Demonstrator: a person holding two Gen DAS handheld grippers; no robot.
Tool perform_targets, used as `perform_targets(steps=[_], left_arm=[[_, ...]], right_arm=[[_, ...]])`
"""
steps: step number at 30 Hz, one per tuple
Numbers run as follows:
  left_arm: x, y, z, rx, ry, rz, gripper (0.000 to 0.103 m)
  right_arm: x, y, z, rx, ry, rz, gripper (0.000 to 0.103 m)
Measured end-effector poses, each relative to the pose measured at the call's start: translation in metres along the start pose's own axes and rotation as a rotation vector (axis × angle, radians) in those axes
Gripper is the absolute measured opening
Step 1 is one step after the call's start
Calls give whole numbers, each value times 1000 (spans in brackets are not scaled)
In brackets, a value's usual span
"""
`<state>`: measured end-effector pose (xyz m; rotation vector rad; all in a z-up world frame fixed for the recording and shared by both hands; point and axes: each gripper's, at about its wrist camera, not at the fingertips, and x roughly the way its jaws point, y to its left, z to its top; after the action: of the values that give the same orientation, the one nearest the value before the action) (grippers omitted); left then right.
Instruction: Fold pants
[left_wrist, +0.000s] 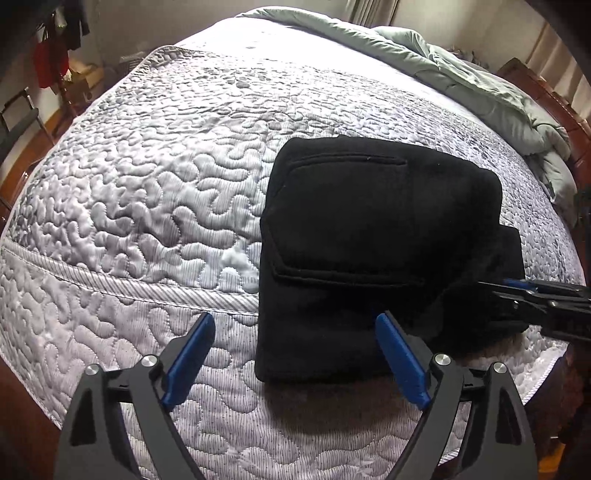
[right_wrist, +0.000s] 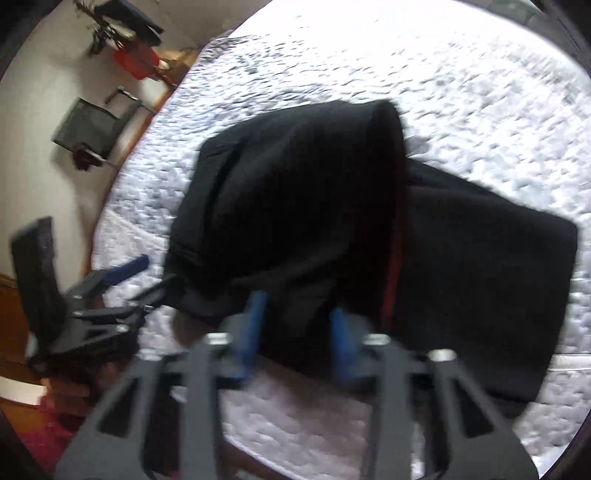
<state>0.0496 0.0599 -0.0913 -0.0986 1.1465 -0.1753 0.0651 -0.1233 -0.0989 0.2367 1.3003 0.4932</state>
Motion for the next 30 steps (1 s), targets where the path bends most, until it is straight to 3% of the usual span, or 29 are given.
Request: perform_targets(steps=[3, 9, 14, 19, 21, 22, 23, 25, 26, 27, 30], left_arm=[[-1, 0, -1, 12, -5, -5, 90], [1, -3, 4, 22, -20, -21, 94], [16, -9, 4, 33, 12, -22, 95], [22, -11, 4, 31, 26, -41, 95], [20, -10, 6, 32, 23, -44, 95], [18, -10, 7, 34, 19, -44, 95], [17, -10, 8, 35, 14, -44, 95], [15, -10, 11, 33, 11, -50, 95], [14, -10, 12, 32, 10, -55, 95], [13, -10, 14, 35, 7, -57, 95], [10, -13, 16, 52, -4, -57, 95]], right_arm=[[-6, 5, -1, -34, -15, 22, 5], [-45, 5, -4, -88, -71, 46, 5], [-9, -23, -10, -45, 36, -72, 5], [2, -35, -11, -3, 41, -32, 6], [-6, -32, -11, -17, 36, -31, 19], [-11, -30, -10, -24, 29, -45, 39], [-14, -28, -7, -30, 18, -55, 52], [-29, -25, -4, -41, -15, -60, 66], [-32, -26, -1, -33, -23, -58, 80], [-37, -26, 1, -17, -40, -49, 88], [-41, -29, 7, 15, -51, -9, 91]])
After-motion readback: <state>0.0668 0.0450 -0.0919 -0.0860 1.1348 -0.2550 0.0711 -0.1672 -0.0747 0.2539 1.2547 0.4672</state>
